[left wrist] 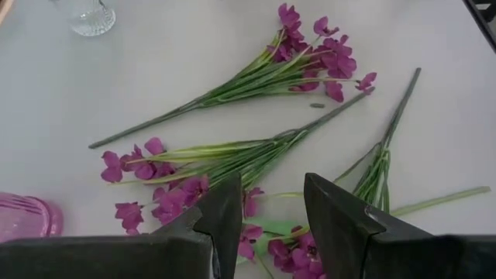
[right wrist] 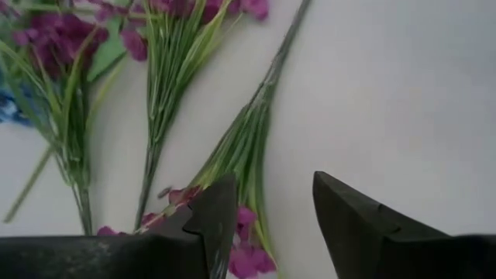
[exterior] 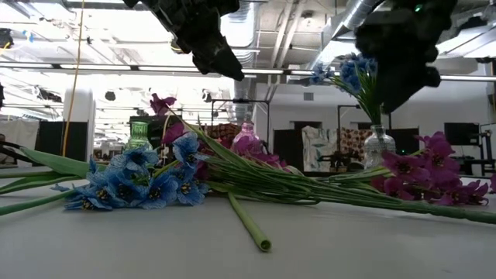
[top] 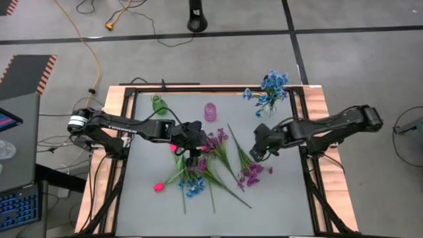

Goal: Sort flowers into vase by color
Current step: Put the right purple flowers into the green vase

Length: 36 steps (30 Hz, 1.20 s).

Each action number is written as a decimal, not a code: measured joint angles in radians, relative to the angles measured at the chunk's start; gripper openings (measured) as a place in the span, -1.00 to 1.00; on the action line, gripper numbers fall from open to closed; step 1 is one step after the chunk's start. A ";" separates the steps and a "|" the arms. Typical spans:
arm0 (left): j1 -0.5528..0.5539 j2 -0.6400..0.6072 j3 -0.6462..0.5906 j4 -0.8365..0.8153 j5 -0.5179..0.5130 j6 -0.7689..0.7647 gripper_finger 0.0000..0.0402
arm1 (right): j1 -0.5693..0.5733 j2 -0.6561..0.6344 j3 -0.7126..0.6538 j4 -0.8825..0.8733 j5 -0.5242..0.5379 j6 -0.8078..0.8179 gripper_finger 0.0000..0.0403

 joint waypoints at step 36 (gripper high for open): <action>0.000 0.001 0.000 -0.003 0.000 0.016 -0.36 | 0.014 0.494 0.005 0.270 0.000 -0.002 -0.14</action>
